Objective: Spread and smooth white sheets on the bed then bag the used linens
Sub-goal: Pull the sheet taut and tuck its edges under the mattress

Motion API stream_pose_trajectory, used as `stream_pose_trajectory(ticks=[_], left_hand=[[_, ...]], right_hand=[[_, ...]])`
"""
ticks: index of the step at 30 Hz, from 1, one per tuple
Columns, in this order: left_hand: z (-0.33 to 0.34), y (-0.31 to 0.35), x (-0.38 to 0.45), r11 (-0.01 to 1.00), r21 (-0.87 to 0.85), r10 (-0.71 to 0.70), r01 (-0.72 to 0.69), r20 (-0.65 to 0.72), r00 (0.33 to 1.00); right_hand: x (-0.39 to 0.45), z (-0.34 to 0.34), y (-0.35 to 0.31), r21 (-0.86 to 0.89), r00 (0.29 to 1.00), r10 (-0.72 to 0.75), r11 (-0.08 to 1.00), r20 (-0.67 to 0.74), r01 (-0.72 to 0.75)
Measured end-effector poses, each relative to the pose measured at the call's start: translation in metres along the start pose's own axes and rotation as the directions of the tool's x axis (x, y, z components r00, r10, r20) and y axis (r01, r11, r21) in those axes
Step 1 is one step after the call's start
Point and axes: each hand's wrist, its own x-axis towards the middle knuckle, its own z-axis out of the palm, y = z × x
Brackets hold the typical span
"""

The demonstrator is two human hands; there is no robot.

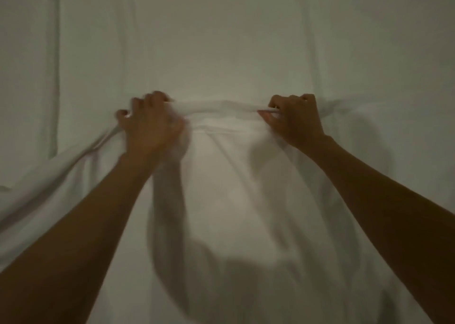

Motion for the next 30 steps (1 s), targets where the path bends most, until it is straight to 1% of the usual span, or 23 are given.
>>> stream_pose_trajectory(ticks=[2, 3, 4, 6, 7, 8, 9, 10, 11, 12, 13, 15, 16, 17, 19, 20, 22, 24, 25, 26, 28, 29, 30], left_hand=[[0.009, 0.029, -0.005, 0.974, 0.03, 0.225, -0.225, 0.016, 0.974], [0.014, 0.037, -0.003, 0.957, 0.066, 0.282, -0.283, 0.019, 0.959], [0.018, 0.039, 0.004, 0.95, 0.096, 0.297, -0.299, 0.032, 0.954], [0.028, 0.04, 0.017, 0.967, 0.126, 0.219, -0.222, 0.032, 0.975], [0.031, 0.039, 0.022, 0.978, 0.126, 0.166, -0.166, 0.015, 0.986], [0.035, 0.038, 0.025, 0.984, 0.122, 0.13, -0.128, -0.009, 0.991], [0.041, 0.037, 0.026, 0.988, 0.117, 0.11, -0.106, -0.033, 0.993], [0.046, 0.036, 0.024, 0.991, 0.102, 0.091, -0.085, -0.053, 0.994], [0.052, 0.037, 0.023, 0.993, 0.09, 0.077, -0.071, -0.072, 0.994], [0.057, 0.037, 0.023, 0.995, 0.084, 0.066, -0.059, -0.083, 0.994], [0.061, 0.037, 0.024, 0.995, 0.082, 0.055, -0.048, -0.085, 0.995], [0.065, 0.034, 0.026, 0.996, 0.09, 0.032, -0.025, -0.077, 0.997], [0.066, 0.033, 0.027, 0.995, 0.097, 0.025, -0.018, -0.076, 0.997], [0.068, 0.034, 0.026, 0.994, 0.107, 0.021, -0.013, -0.068, 0.997], [0.067, 0.038, 0.027, 0.993, 0.115, 0.014, -0.009, -0.046, 0.999], [0.061, 0.042, 0.029, 0.996, 0.094, 0.001, 0.002, -0.036, 0.999], [0.042, 0.047, 0.028, 0.999, -0.014, -0.035, 0.034, -0.053, 0.998], [0.021, 0.056, 0.001, 0.99, -0.13, 0.035, -0.048, -0.099, 0.994], [0.014, 0.062, -0.027, 0.98, -0.154, 0.104, -0.123, -0.129, 0.986], [0.014, 0.066, -0.06, 0.965, -0.151, 0.194, -0.212, -0.127, 0.973], [0.031, 0.063, -0.123, 0.921, -0.087, 0.381, -0.379, 0.01, 0.924], [0.045, 0.055, -0.141, 0.899, -0.043, 0.439, -0.437, 0.096, 0.893], [0.058, 0.046, -0.149, 0.89, -0.016, 0.452, -0.455, 0.154, 0.879]], right_hand=[[0.002, 0.005, 0.006, 0.01, 0.996, -0.067, 0.998, -0.057, 0.068], [0.009, 0.005, 0.006, 0.008, 0.993, -0.088, 0.996, -0.077, 0.089], [0.019, 0.006, 0.003, -0.024, 0.996, -0.073, 0.997, -0.046, 0.072], [0.041, 0.01, -0.005, -0.153, 0.993, 0.069, 0.987, 0.1, -0.053], [0.048, 0.01, -0.008, -0.191, 0.983, 0.148, 0.973, 0.105, -0.126], [0.05, 0.011, -0.012, -0.196, 0.977, 0.202, 0.963, 0.067, -0.185], [0.045, 0.011, -0.019, -0.142, 0.976, 0.216, 0.966, -0.009, -0.215], [0.033, 0.011, -0.026, -0.039, 0.976, 0.2, 0.978, -0.09, -0.204], [0.013, 0.01, -0.031, 0.074, 0.971, 0.2, 0.979, -0.128, -0.192], [-0.01, 0.01, -0.032, 0.155, 0.965, 0.231, 0.965, -0.125, -0.211], [-0.037, 0.011, -0.031, 0.182, 0.954, 0.287, 0.946, -0.083, -0.269], [-0.081, 0.018, -0.024, 0.076, 0.902, 0.432, 0.898, 0.026, -0.433], [-0.095, 0.024, -0.02, -0.009, 0.881, 0.47, 0.883, 0.056, -0.47], [-0.1, 0.03, -0.018, -0.079, 0.874, 0.48, 0.877, 0.073, -0.474], [-0.086, 0.038, -0.014, -0.143, 0.878, 0.472, 0.877, 0.08, -0.458], [-0.073, 0.039, -0.012, -0.164, 0.881, 0.465, 0.879, 0.081, -0.449], [-0.056, 0.042, -0.006, -0.2, 0.879, 0.464, 0.877, 0.112, -0.437], [-0.051, 0.047, -0.001, -0.233, 0.873, 0.473, 0.868, 0.12, -0.439], [-0.048, 0.047, 0.001, -0.243, 0.877, 0.466, 0.87, 0.119, -0.43], [-0.045, 0.044, 0.002, -0.239, 0.881, 0.451, 0.88, 0.142, -0.411], [-0.037, 0.033, 0.005, -0.192, 0.892, 0.413, 0.905, 0.183, -0.38], [-0.038, 0.024, 0.006, -0.164, 0.907, 0.386, 0.918, 0.169, -0.36], [-0.048, 0.015, 0.006, -0.141, 0.927, 0.349, 0.933, 0.137, -0.331]])
